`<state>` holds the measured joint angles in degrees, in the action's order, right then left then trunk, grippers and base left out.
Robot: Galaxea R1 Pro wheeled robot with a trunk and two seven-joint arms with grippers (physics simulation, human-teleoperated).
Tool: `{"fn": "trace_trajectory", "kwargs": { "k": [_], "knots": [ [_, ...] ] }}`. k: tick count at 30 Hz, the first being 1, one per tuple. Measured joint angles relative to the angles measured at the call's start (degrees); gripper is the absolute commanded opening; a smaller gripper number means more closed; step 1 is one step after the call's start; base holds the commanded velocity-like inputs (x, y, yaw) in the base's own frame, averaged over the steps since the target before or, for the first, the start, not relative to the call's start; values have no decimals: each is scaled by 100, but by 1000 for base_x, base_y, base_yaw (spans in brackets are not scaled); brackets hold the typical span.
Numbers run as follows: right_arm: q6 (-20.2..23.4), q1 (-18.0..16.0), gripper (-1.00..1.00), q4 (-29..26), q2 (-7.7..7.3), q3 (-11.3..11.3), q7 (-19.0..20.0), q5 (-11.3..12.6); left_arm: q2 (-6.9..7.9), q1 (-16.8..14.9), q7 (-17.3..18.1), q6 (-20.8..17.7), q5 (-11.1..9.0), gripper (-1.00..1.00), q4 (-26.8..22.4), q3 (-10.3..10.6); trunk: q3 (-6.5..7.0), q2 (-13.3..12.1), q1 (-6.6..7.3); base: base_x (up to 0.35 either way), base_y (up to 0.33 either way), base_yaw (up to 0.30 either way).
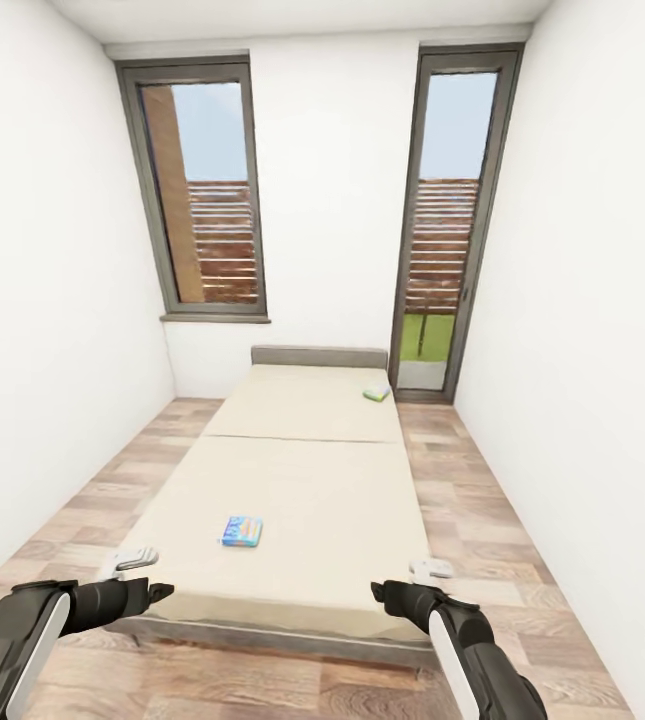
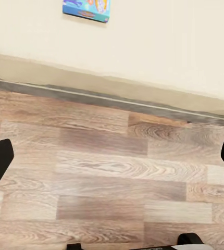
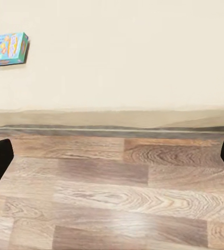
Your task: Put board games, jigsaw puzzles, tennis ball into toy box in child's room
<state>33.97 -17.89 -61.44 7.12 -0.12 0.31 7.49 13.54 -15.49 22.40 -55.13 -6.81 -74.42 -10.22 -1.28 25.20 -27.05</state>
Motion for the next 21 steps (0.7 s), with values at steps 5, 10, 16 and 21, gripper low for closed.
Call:
{"fn": "trace_trajectory", "kwargs": {
  "k": [5,10,16,21],
  "knots": [
    [0,1,100,-1,0,-5,0,0,0,-1,3,0,1,100,1,0,0,0,0,217,0,49],
    [-3,1,100,-3,-1,-22,3,4,-1,-2,7,1,3,100,2,0,5,0,-2,66,8,-119],
    [-5,2,100,3,-2,-27,11,5,-1,-3,6,-2,3,100,-1,0,21,2,-1,43,149,-239],
    [-4,1,100,1,-1,-28,7,3,-1,-2,4,-1,1,100,-1,0,30,2,-1,92,72,-136]
  ]
}}
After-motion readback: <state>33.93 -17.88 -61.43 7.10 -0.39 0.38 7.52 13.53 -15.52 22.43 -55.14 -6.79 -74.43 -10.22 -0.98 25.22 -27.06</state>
